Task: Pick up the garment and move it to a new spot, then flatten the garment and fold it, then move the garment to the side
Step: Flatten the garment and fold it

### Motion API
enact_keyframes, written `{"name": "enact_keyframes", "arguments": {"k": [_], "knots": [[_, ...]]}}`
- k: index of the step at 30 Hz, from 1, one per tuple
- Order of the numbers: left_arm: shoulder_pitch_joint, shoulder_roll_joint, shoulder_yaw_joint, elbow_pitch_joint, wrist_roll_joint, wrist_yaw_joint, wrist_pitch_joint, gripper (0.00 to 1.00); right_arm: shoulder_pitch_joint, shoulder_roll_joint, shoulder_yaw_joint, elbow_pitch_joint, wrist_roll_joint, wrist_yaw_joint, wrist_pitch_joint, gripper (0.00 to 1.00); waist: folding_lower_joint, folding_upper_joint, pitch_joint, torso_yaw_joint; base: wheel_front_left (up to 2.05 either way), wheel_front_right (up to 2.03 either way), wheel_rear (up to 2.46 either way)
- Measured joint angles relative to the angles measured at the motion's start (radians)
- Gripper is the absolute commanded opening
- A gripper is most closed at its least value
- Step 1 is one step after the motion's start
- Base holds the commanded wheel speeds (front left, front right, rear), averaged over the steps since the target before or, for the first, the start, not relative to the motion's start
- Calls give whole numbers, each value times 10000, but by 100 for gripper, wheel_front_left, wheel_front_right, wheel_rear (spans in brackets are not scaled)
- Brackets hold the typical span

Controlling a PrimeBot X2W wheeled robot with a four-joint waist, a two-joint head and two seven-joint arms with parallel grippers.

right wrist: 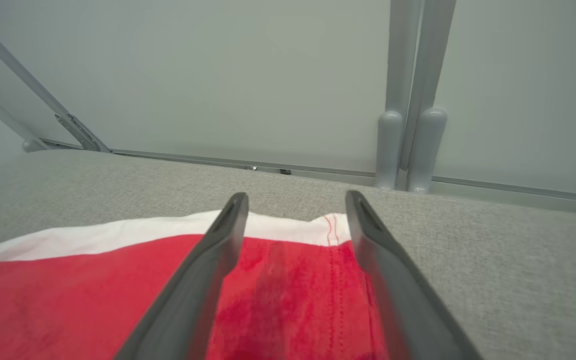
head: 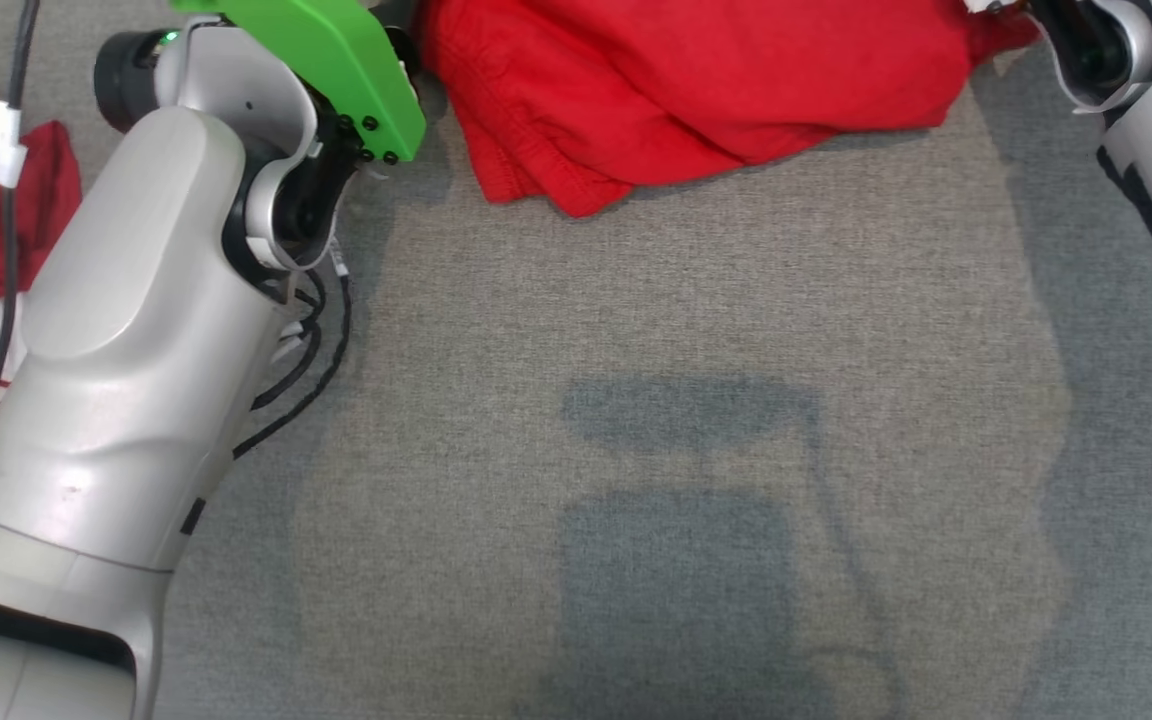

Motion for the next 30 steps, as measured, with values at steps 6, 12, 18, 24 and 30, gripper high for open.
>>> {"name": "enact_keyframes", "arguments": {"k": [6,12,18,24,30], "knots": [[470,853,-188,-1659,1193,514,-1354,100,233,-1058,604,-182,-25,0,443,100,0,0,-197,-129,0,0,0],[2039,1507,-351,-3789,2092,1590,-2232,100,928,-1244,512,48,546,0,761,100,-1,0,-293,199,0,0,0],[3705,1923,-391,-5302,2725,2612,-3162,100,1197,-1208,637,157,899,-2,1308,100,-1,0,-376,549,0,0,0],[5330,1998,-527,-5574,2717,3049,-3816,100,1627,-1174,610,454,1574,-4,2353,0,-2,0,-836,775,0,0,0],[6626,1868,-449,-5208,2232,3055,-4255,100,2625,-1202,102,389,2786,12,2918,0,-1,0,-1539,814,0,0,0]]}}
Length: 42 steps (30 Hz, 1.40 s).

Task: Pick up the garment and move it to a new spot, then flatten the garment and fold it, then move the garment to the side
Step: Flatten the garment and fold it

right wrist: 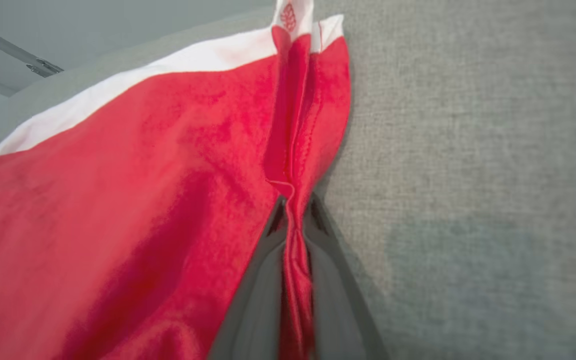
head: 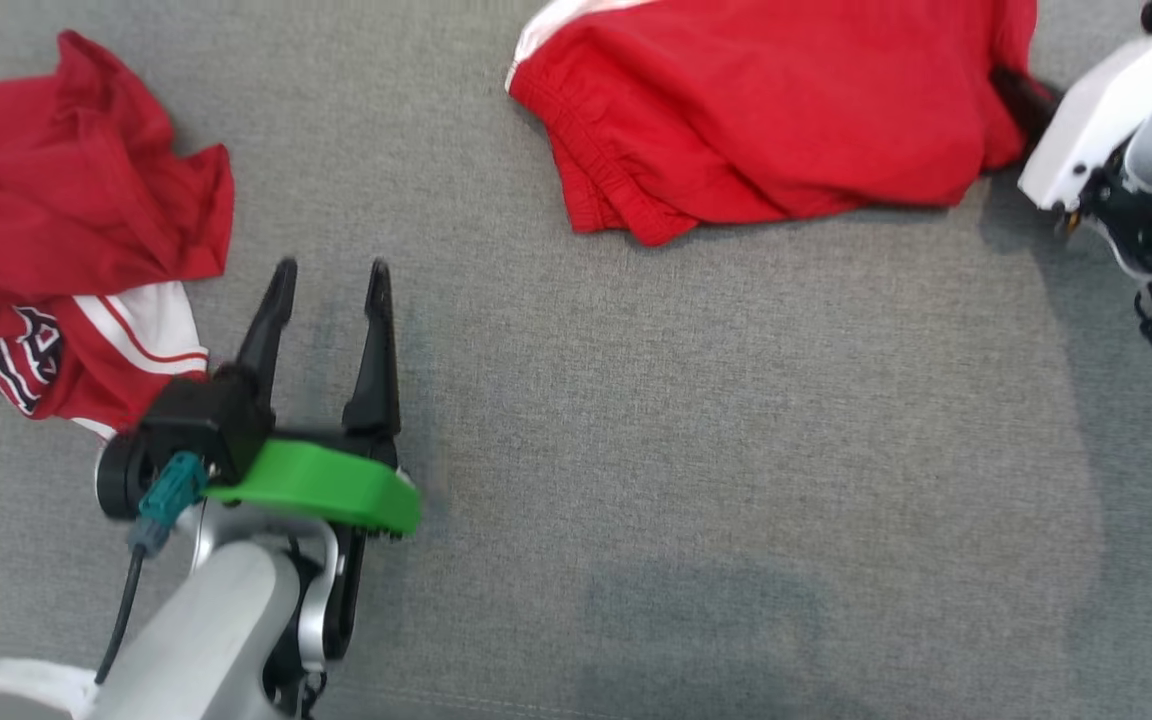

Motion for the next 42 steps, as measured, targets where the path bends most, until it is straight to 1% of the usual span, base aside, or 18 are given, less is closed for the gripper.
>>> {"name": "enact_keyframes", "arguments": {"k": [4,9,12,14,15,18,19,20,22,24,27,29,31,33,36,40,41,42], "knots": [[697,-36,159,234,-267,-100,-176,100,1127,-255,-585,-301,1120,13,311,0,0,0,-564,-112,0,0,0],[1383,19,151,328,-253,-265,-278,100,2855,-897,-1342,-669,2268,17,322,0,0,0,-1294,-353,0,0,0],[1664,92,138,257,-65,-290,-349,100,3817,-1486,-1689,-677,2577,17,128,0,0,0,-1666,-548,0,0,0],[1851,81,92,178,73,-351,-362,100,4379,-2008,-1964,-512,2784,13,-38,0,0,0,-1885,-666,0,0,0],[1851,81,92,178,73,-351,-362,100,4379,-2008,-1964,-512,2784,13,-38,0,0,0,-1885,-666,0,0,0],[2083,-17,61,6,276,-470,-389,100,5001,-2765,-2489,-171,3081,-13,-437,0,0,0,-2170,-783,0,0,0],[2245,-102,61,-50,403,-516,-395,100,5079,-3116,-2778,-263,3173,-15,-752,0,-1,0,-2330,-819,0,0,0],[2245,-102,61,-50,403,-516,-395,100,5079,-3116,-2778,-263,3173,-15,-752,0,-1,0,-2330,-819,0,0,0],[2438,-171,96,-75,491,-529,-395,100,5031,-3162,-2897,-784,3239,-15,-872,0,0,0,-2447,-841,0,0,0],[2551,-286,173,-128,539,-583,-395,100,4868,-2899,-2874,-1478,3227,-15,-947,0,0,0,-2508,-882,0,0,0],[2619,-391,199,-138,656,-727,-403,100,4493,-2332,-2587,-2502,2959,-15,-926,0,0,0,-2517,-913,0,0,0],[2616,-451,188,-107,746,-834,-407,100,4275,-1764,-2328,-3041,2731,-13,-884,0,0,0,-2493,-872,0,0,0],[2591,-485,167,-58,828,-932,-407,100,4038,-1095,-2071,-3254,2420,-13,-897,0,0,0,-2466,-808,0,0,0],[2507,-487,157,-19,886,-968,-407,100,3735,-382,-1810,-3179,2065,-13,-907,0,0,0,-2419,-753,0,0,0],[2292,-493,81,17,963,-1058,-389,100,3428,579,-1427,-2633,1421,-15,-941,0,0,0,-2379,-628,0,0,0],[2153,-569,63,65,940,-1133,-353,100,3233,1361,-1160,-1749,598,-13,-1152,0,0,0,-2333,-451,0,0,0],[2154,-566,65,94,924,-1143,-353,100,3200,1471,-1129,-1528,372,-15,-1260,33,0,0,-2329,-426,0,0,0],[2159,-558,94,128,909,-1141,-353,100,3159,1565,-1099,-1398,242,-15,-1335,91,0,0,-2329,-424,0,0,0]]}}
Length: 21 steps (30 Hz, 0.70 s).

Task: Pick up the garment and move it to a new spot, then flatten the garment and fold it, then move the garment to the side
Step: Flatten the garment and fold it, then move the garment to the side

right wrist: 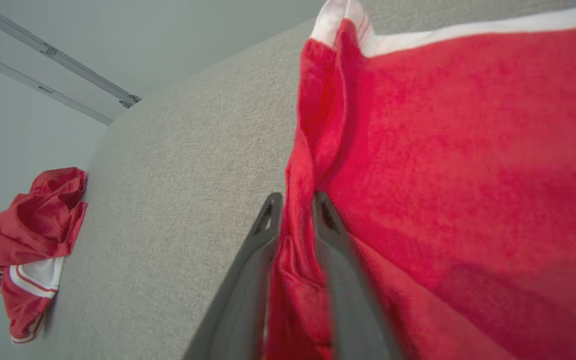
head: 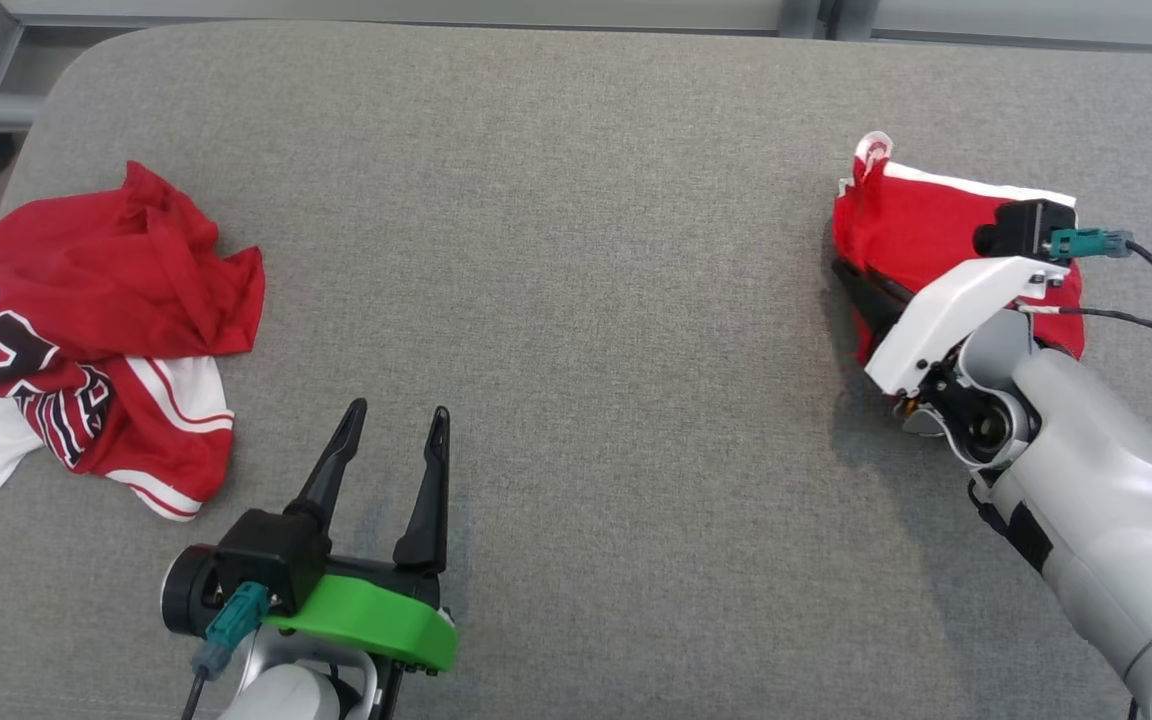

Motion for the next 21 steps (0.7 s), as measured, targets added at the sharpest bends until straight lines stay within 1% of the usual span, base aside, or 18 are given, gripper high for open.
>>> {"name": "enact_keyframes", "arguments": {"k": [1,3,5,8,10,12,14,16,18,21], "knots": [[11,8,31,25,-44,0,-2,100,-51,96,46,69,-161,0,-59,100,0,0,-2,-17,0,0,0],[72,50,79,50,-125,0,-2,100,-73,247,111,44,-387,2,-153,100,0,0,-15,-96,0,0,0],[160,127,92,56,-173,2,0,100,-42,219,132,-334,-481,2,-272,100,0,0,-56,-216,0,0,0],[227,251,134,13,-184,29,42,100,291,-92,48,-1670,-414,2,-320,100,0,-1,-131,-422,0,0,0],[242,343,236,-127,-192,113,59,100,747,-654,-186,-2571,-368,6,-307,100,1,0,-161,-585,0,0,0],[244,445,305,-226,-190,196,86,100,1225,-1438,-646,-3124,-389,4,-276,100,0,0,-158,-760,0,0,0],[244,491,311,-336,-182,209,96,100,1722,-2073,-1246,-3229,-468,2,-267,100,0,0,-128,-911,0,0,0],[236,502,259,-433,-155,221,142,100,2134,-2406,-1835,-3133,-523,0,-211,100,0,0,-41,-1002,0,0,0],[208,502,207,-458,-134,224,186,100,2374,-2403,-2303,-2938,-522,0,-146,100,0,0,85,-1044,0,0,0],[124,506,136,-447,-61,224,244,100,2539,-2021,-2748,-2675,-382,0,121,100,0,0,271,-1043,0,0,0]]}}
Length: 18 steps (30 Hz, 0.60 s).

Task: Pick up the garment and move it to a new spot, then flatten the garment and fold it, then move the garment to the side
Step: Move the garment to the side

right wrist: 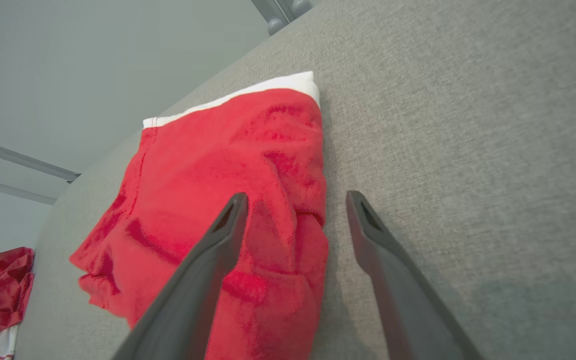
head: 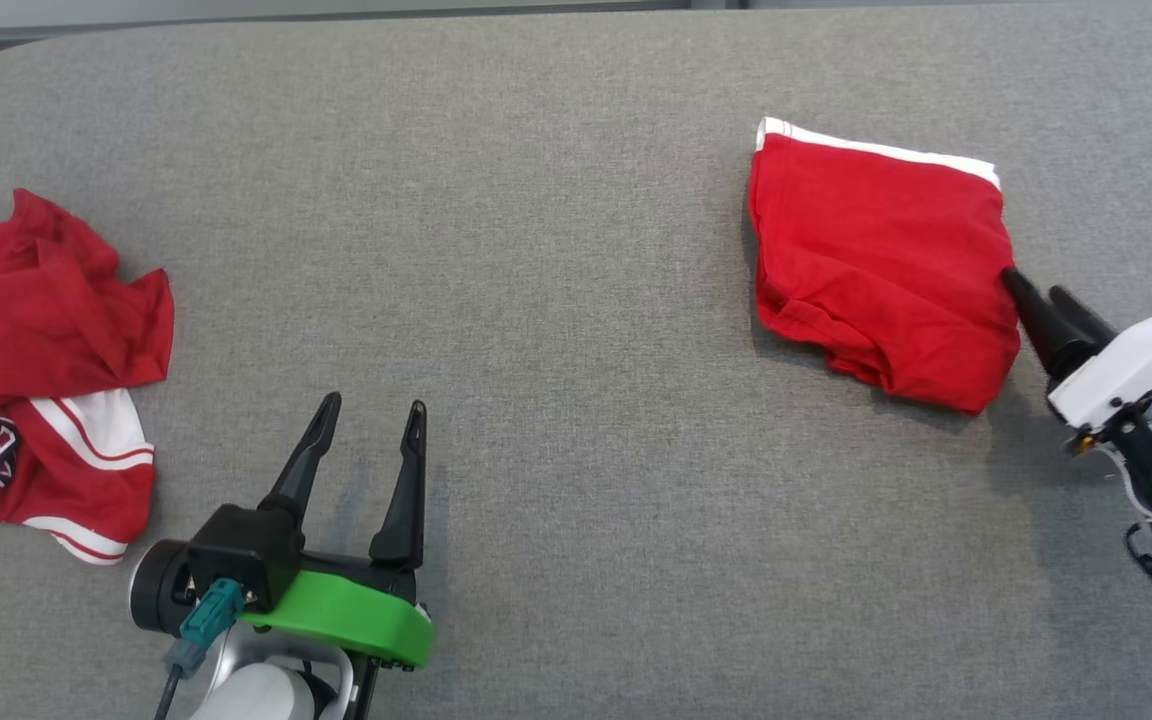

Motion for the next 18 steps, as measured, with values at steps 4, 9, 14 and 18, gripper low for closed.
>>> {"name": "enact_keyframes", "arguments": {"k": [4,9,14,18], "knots": [[-136,15,2,-17,71,44,27,100,-85,727,-662,911,476,0,558,100,0,0,181,151,0,0,0],[-284,23,-17,2,82,46,54,100,-686,1202,-876,1373,761,0,1053,0,1,0,239,367,0,0,0],[-414,2,31,10,82,17,21,100,-1196,178,-606,1292,96,2,1632,0,1,0,326,498,0,0,0],[-627,-102,54,15,82,-36,-36,100,-1892,-1085,-709,2109,-1074,2,1724,0,1,0,405,683,0,0,0]]}}
